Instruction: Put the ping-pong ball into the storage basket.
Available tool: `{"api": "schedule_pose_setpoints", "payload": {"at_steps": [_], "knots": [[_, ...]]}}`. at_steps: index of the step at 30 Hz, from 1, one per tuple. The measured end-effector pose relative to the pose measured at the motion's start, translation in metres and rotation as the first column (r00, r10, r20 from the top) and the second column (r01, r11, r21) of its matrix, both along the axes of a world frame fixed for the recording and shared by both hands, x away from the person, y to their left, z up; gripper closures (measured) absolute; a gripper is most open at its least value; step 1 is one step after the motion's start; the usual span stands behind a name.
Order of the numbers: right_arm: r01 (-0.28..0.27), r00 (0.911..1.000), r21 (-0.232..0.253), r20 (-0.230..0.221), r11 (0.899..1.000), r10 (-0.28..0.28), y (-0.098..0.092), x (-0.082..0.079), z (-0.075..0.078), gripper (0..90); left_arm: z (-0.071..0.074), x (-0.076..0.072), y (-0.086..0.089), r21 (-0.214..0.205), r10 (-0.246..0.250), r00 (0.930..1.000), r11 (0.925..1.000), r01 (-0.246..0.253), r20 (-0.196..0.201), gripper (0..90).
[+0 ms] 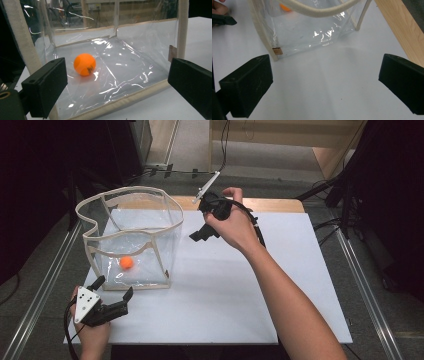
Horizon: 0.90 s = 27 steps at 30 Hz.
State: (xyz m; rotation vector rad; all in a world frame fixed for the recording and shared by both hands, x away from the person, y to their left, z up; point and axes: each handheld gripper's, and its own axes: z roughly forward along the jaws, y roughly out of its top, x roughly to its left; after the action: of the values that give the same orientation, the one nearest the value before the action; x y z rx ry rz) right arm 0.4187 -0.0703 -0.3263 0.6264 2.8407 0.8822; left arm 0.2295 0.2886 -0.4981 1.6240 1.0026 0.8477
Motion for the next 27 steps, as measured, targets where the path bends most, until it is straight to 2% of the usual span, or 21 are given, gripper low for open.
{"api": "schedule_pose_setpoints", "payload": {"at_steps": [18, 27], "knots": [[0.016, 0.9998, -0.007, -0.010, 1.000, -0.016, -0.016, -0.011, -0.019, 0.0, 0.000, 0.000, 0.000, 0.003, 0.000, 1.0000, 1.0000, 0.000, 0.000, 3.0], [0.026, 0.9996, 0.019, -0.006, 0.999, -0.026, -0.030, -0.015, -0.029, 0.0, 0.000, 0.000, 0.000, 0.004, -0.001, 1.0000, 1.0000, 0.001, -0.001, 3.0]]}}
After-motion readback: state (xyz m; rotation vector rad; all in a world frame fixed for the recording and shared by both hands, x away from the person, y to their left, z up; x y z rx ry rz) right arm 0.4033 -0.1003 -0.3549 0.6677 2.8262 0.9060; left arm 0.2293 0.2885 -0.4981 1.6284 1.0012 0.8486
